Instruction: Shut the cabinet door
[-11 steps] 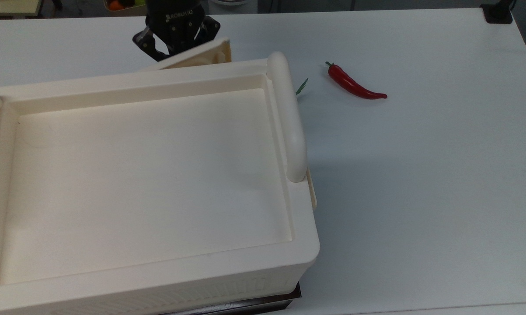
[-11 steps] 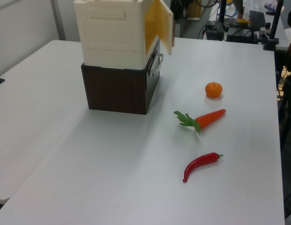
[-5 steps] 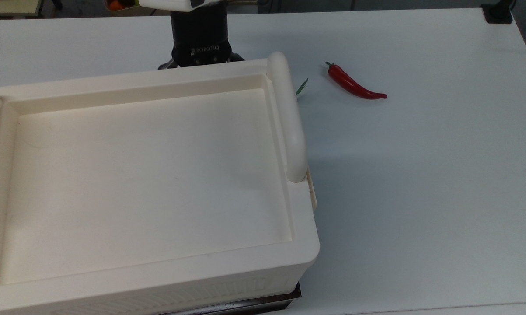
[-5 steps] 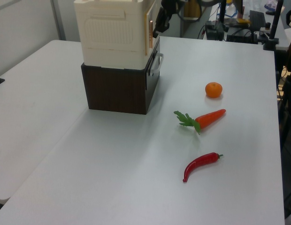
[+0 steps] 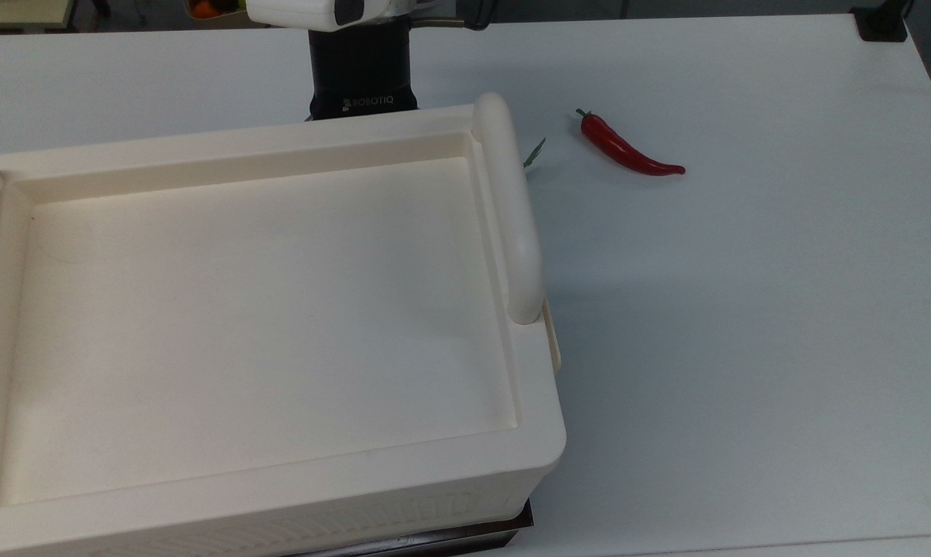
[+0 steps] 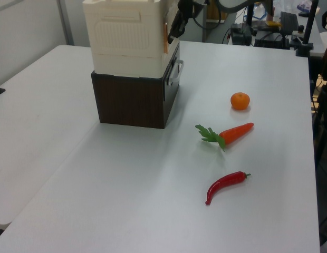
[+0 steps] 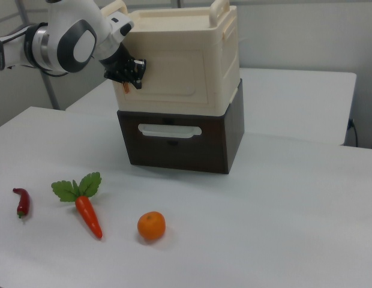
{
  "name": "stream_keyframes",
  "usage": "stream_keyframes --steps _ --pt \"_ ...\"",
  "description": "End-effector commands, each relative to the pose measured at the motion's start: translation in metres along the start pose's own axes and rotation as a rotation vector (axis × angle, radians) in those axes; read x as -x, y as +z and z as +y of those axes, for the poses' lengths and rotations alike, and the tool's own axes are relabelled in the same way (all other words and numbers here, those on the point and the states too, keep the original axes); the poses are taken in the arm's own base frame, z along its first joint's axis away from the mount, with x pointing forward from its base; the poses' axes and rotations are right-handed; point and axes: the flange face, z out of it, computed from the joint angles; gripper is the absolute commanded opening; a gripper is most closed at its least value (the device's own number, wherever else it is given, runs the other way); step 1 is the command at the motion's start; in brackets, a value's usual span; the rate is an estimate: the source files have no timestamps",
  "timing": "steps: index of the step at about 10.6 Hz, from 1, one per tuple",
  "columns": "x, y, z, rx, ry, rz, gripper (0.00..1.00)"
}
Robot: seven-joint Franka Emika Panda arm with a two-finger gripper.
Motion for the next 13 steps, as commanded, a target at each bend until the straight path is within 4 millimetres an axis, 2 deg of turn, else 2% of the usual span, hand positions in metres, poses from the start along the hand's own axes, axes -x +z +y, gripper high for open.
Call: stream_keyframes --steps 1,5,6,8,10,11,12,13 --pt "0.000 -0.020 -0.001 0.006 0.011 0.021 0.03" --pt "0.032 -0.058 -0.003 -0.144 -0.024 -0.196 0.03" --pt "0.040 -0.066 -0.009 -0.174 0.042 -0.262 0.03" --pt "0.059 -0.081 -0.004 -0.159 0.297 -0.396 0.06" --pt "0.090 -0.087 0.008 -0.140 0.462 -0.555 0.12" --pt "0.102 -0.094 0.009 -0.128 0.491 -0.588 0.33" --pt "0.115 -0.104 0.019 -0.122 0.516 -0.594 0.62" --pt "0.125 -0.104 0.023 -0.120 0.524 -0.600 1.00"
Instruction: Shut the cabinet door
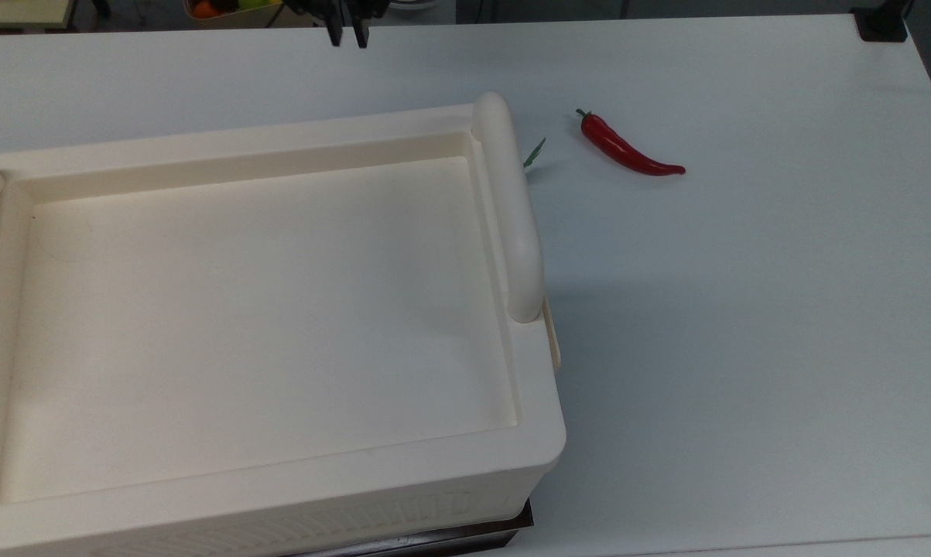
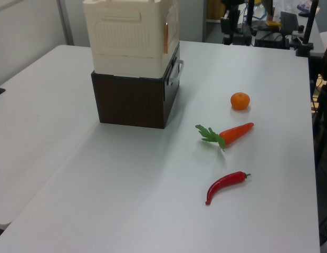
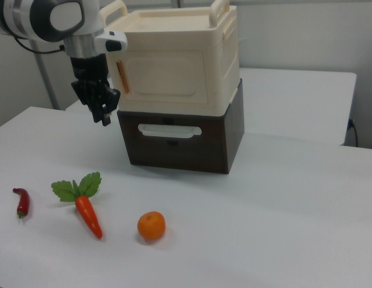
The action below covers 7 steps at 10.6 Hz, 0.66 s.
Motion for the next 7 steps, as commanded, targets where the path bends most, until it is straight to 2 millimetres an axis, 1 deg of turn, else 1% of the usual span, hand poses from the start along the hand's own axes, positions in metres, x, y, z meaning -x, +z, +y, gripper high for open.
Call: stream_keyframes --steps 1,2,4,7 --pt "0.030 0.002 0.019 0.011 0.053 -0.016 1.00" --pt "0.028 0.002 0.025 0.011 0.063 -0.009 1.00" --pt "0.026 0.000 0.030 0.012 0.069 0.003 1.00" --pt "0.024 0.002 0.029 0.011 0.068 0.004 1.00"
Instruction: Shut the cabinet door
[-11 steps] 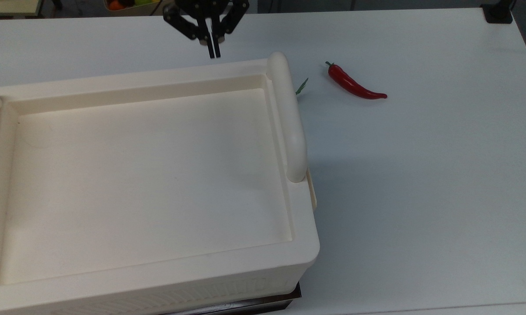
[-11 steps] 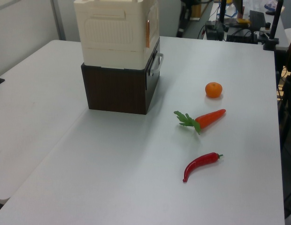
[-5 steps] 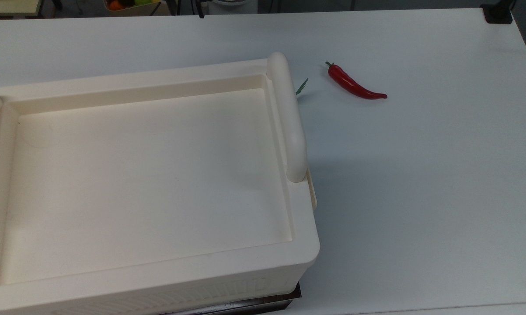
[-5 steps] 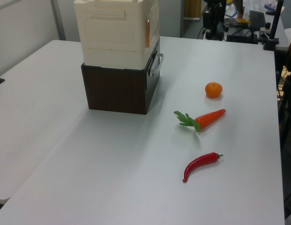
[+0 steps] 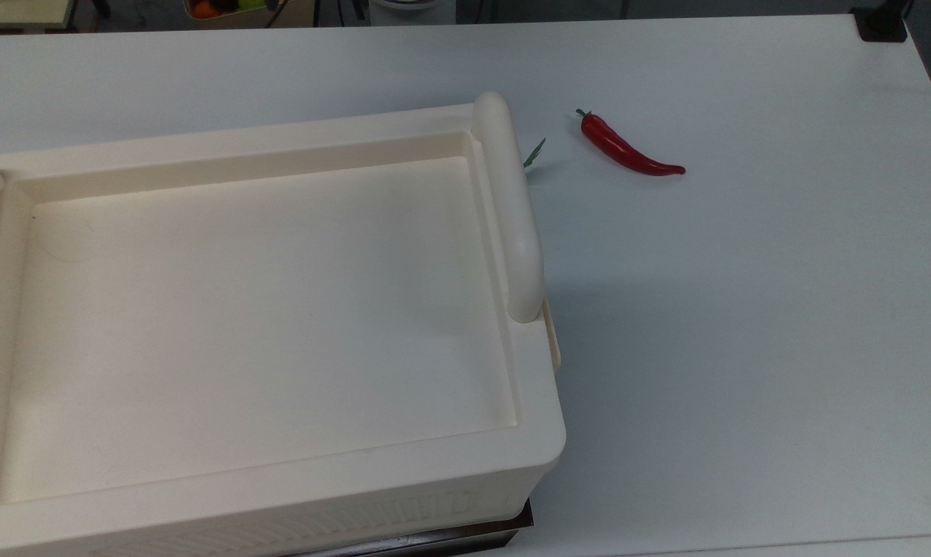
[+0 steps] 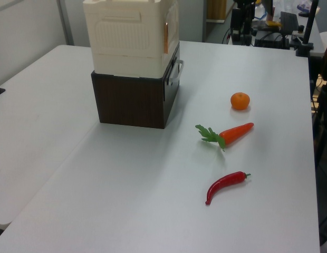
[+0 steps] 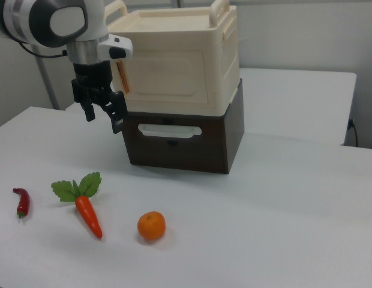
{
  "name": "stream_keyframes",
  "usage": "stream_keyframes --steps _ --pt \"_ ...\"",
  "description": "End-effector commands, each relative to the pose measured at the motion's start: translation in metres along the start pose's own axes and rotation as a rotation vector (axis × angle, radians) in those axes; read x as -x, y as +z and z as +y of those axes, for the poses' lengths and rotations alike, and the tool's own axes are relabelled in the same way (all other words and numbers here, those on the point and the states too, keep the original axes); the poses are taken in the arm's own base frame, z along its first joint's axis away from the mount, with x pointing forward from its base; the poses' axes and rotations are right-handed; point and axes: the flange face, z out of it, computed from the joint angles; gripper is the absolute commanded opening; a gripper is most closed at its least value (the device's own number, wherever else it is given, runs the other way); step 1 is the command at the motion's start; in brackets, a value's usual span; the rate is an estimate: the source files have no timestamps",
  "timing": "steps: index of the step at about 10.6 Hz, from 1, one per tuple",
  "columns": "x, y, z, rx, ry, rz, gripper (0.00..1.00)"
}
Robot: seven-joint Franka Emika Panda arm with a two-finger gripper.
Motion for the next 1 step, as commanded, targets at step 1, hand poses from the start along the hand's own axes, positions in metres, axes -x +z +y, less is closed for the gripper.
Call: stream_keyframes --steps 1 --pt "0.0018 0.0001 -0.0027 0.012 0.009 0.043 1.00"
